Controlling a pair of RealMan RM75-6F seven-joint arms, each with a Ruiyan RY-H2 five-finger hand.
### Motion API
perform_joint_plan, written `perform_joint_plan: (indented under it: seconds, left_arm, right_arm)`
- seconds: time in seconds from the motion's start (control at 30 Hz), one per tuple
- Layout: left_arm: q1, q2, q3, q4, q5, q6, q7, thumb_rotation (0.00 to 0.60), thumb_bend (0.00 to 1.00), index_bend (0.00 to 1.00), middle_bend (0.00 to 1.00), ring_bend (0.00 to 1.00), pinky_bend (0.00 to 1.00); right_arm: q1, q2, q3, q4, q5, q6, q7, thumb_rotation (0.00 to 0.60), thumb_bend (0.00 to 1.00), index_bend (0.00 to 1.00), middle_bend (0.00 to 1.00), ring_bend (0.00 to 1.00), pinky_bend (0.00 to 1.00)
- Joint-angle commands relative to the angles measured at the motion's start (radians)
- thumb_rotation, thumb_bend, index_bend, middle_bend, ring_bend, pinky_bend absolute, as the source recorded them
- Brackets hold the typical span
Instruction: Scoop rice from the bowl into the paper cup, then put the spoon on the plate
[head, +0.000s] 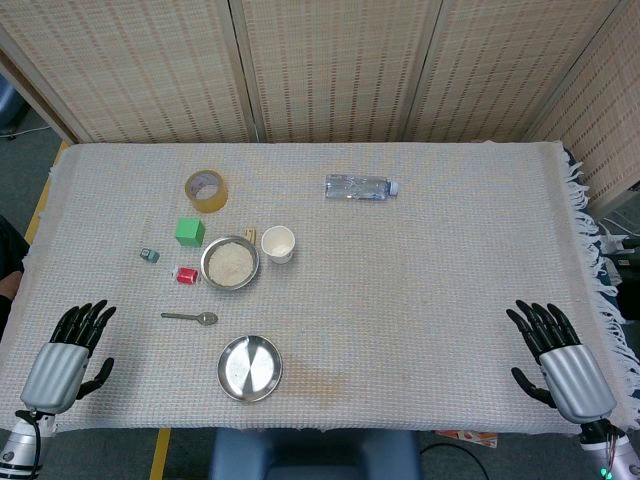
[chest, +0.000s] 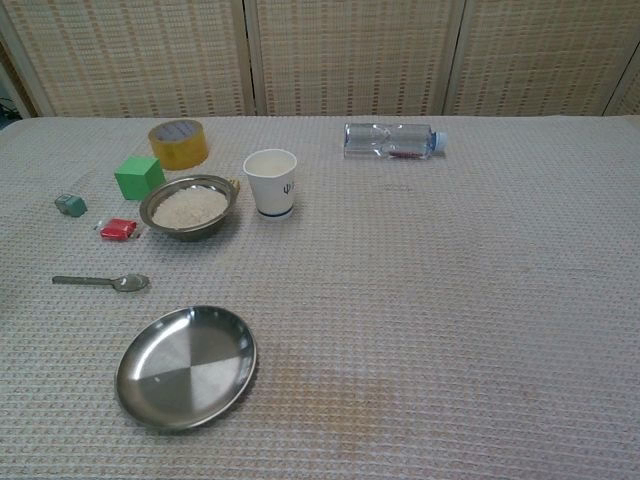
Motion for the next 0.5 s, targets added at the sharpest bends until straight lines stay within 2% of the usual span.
perform_joint_plan:
  seconds: [0.03,0.13,0.17,0.23,0.3,0.33,0.4,0.43,0.47,0.5]
  left_arm:
    - [-0.002,-0.003,0.0,0.001,-0.004,-0.008,0.008,0.6,0.41,0.0,0.0,0.0,0.08]
    - [-0.01,-0.011,0.0,0.0,-0.007,-0.025,0.02,0.6,0.41,0.0,0.0,0.0,0.08]
    - [-0.014,-0.015,-0.002,0.002,-0.005,-0.028,0.026,0.6,0.41,0.0,0.02,0.01,0.09]
    - [-0.026,-0.041,-0.014,0.016,0.0,-0.03,0.046,0.6,0.41,0.0,0.14,0.1,0.19]
    - [-0.047,-0.075,-0.025,0.042,-0.001,-0.051,0.065,0.6,0.41,0.0,0.42,0.37,0.48]
    - [-0.058,-0.09,-0.031,0.054,-0.005,-0.066,0.075,0.6,0.41,0.01,0.53,0.48,0.59]
    - [-0.088,-0.126,-0.044,0.082,-0.017,-0.106,0.101,0.6,0.41,0.06,0.8,0.74,0.82]
    - [-0.1,-0.145,-0.051,0.097,-0.022,-0.12,0.111,0.6,0.41,0.1,0.87,0.8,0.87]
    - [-0.116,-0.171,-0.061,0.12,-0.026,-0.134,0.123,0.6,0.41,0.17,0.95,0.89,0.94]
    - [-0.127,-0.19,-0.067,0.137,-0.032,-0.146,0.13,0.6,0.41,0.22,0.97,0.93,0.97]
  right_arm:
    - [0.0,-0.001,0.001,0.0,0.005,-0.003,-0.002,0.6,0.21,0.0,0.0,0.0,0.0]
    - [0.0,-0.004,0.005,0.002,0.017,-0.01,-0.012,0.6,0.21,0.0,0.0,0.0,0.0]
    - [0.0,-0.004,0.004,0.001,0.021,-0.014,-0.011,0.6,0.21,0.0,0.0,0.0,0.0]
    - [0.0,-0.003,0.005,-0.001,0.026,-0.018,-0.01,0.6,0.21,0.0,0.0,0.0,0.0]
    - [0.0,-0.005,0.004,0.0,0.028,-0.022,-0.014,0.6,0.21,0.0,0.0,0.0,0.0]
    - [0.001,-0.005,0.003,-0.001,0.029,-0.026,-0.016,0.6,0.21,0.0,0.0,0.0,0.0]
    - [0.004,-0.008,0.004,-0.003,0.035,-0.036,-0.018,0.6,0.21,0.0,0.0,0.0,0.0]
    - [0.006,-0.009,0.005,-0.004,0.038,-0.04,-0.02,0.6,0.21,0.0,0.0,0.0,0.0]
    - [0.007,-0.01,0.005,-0.004,0.042,-0.046,-0.022,0.6,0.21,0.0,0.0,0.0,0.0]
    - [0.007,-0.01,0.005,-0.004,0.045,-0.049,-0.023,0.6,0.21,0.0,0.0,0.0,0.0]
